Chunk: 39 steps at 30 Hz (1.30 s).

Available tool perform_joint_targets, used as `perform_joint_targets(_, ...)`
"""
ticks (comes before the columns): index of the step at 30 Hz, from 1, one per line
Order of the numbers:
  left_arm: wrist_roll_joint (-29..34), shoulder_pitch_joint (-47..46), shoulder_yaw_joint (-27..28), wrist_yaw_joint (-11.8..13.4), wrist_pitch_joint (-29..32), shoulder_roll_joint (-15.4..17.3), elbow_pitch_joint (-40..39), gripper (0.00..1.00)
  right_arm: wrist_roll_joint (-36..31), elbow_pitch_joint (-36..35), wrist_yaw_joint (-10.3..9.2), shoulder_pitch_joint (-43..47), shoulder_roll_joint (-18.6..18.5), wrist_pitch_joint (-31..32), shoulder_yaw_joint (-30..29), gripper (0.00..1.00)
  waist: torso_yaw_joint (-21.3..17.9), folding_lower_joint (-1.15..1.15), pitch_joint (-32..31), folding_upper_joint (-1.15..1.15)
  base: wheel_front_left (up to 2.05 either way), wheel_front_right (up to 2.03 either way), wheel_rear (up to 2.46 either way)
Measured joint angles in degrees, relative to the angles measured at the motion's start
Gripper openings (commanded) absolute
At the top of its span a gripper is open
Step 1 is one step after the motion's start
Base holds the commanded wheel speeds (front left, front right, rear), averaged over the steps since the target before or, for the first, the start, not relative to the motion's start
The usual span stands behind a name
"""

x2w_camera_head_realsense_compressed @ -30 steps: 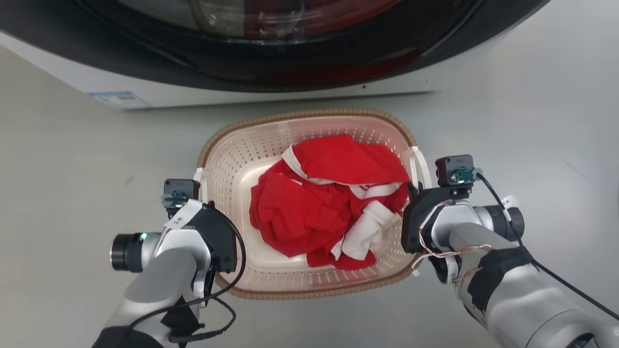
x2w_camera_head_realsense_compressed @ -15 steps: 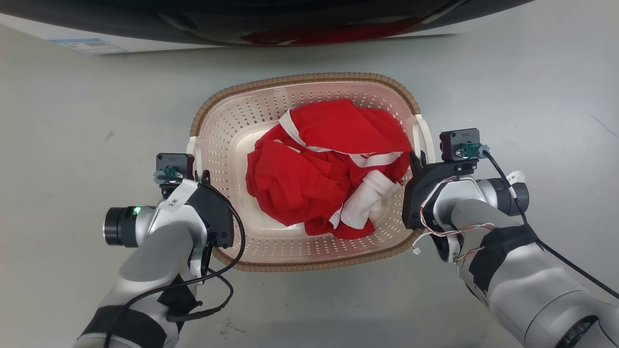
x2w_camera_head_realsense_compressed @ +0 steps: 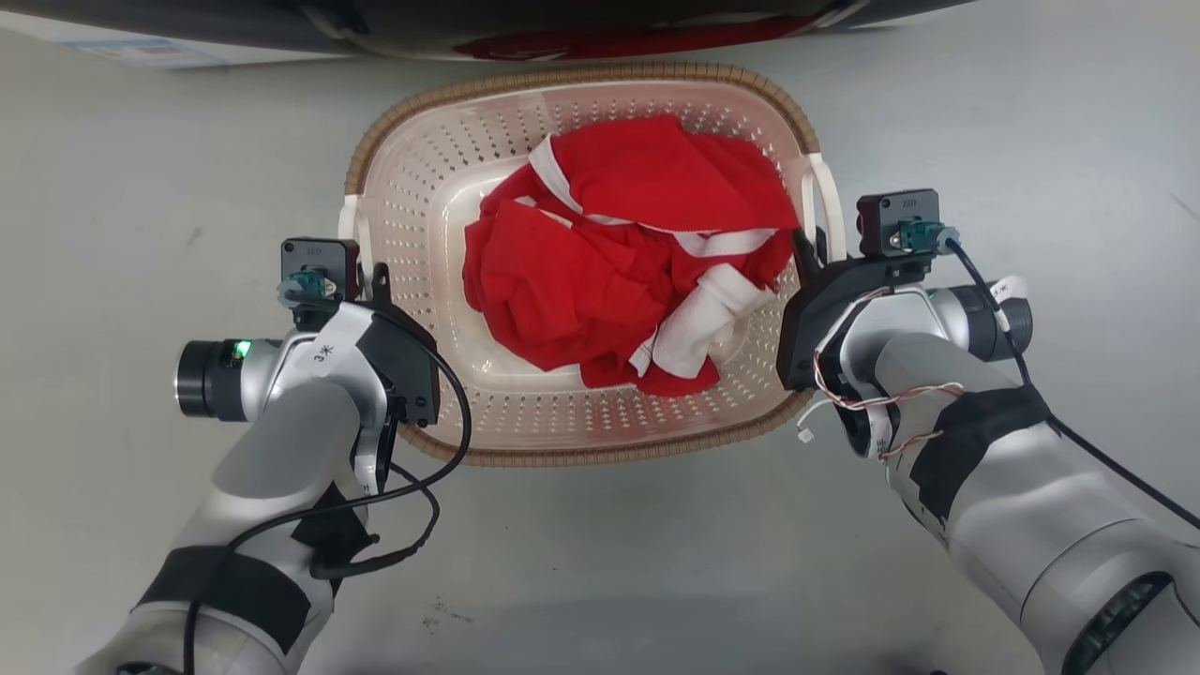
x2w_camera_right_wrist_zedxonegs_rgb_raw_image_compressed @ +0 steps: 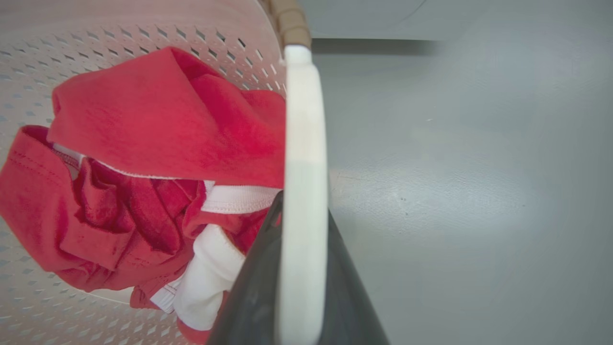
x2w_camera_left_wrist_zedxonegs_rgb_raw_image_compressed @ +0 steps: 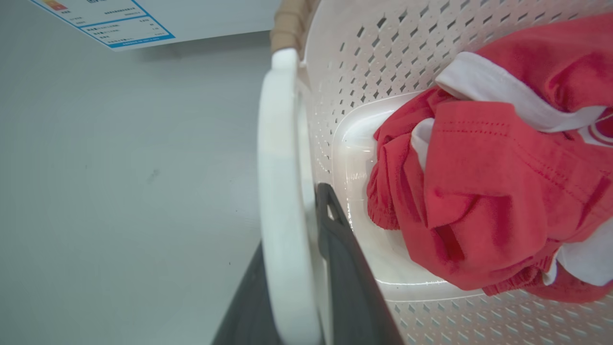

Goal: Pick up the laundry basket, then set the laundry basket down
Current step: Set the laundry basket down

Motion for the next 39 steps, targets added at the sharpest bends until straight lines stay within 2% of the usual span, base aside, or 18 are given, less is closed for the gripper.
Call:
perform_joint_targets(8, 0.5, -1.2, -0.1, 0.0, -1.4, 0.0, 0.9, 0.0, 0.0, -0.1, 0.0, -1.3, -0.1, -0.7, 0.4, 0.0, -0.1, 0.01, 2.8, 0.0, 0.0, 0.0, 0.0)
perform_joint_targets(27, 1.2, -3.2, -0.6, 0.0, -2.7, 0.0, 2.7, 0.0, 0.5, -0.7, -0.16, -1.5, -0.1, -1.9, 1.3, 0.0, -0.5, 0.0, 4.6, 0.0, 0.0, 0.0, 0.0)
perform_joint_targets(28, 1.2, -3.2, -0.6, 0.0, -2.8, 0.0, 2.8, 0.0, 0.5, -0.7, -0.16, -1.5, -0.1, -2.0, 1.4, 0.29, -0.5, 0.0, 4.6, 0.0, 0.0, 0.0, 0.0)
perform_joint_targets(29, 1.2, -3.2, -0.6, 0.0, -3.0, 0.0, 2.9, 0.0, 0.5, -0.6, -0.16, -1.5, -0.1, -2.1, 1.6, 0.43, -0.5, 0.0, 4.6, 0.0, 0.0, 0.0, 0.0)
perform_joint_targets(30, 1.2, -3.3, -0.6, 0.0, -3.0, 0.0, 2.9, 0.74, 0.5, -0.6, -0.15, -1.5, -0.1, -2.1, 1.8, 0.72, -0.5, 0.0, 4.6, 0.0, 0.0, 0.0, 0.0)
perform_joint_targets(31, 1.2, -3.4, -0.6, 0.0, -3.2, -0.1, 2.9, 1.0, 0.5, -0.6, -0.15, -1.5, -0.1, -2.2, 1.9, 1.0, -0.5, 0.0, 4.6, 0.0, 0.0, 0.0, 0.0)
perform_joint_targets(39, 1.3, -3.4, -0.3, 0.0, -3.4, -1.0, 3.5, 1.0, 0.5, -0.9, 0.18, -1.5, 1.0, -2.7, 2.6, 1.0, -0.4, 0.0, 3.4, 0.0, 0.0, 0.0, 0.0)
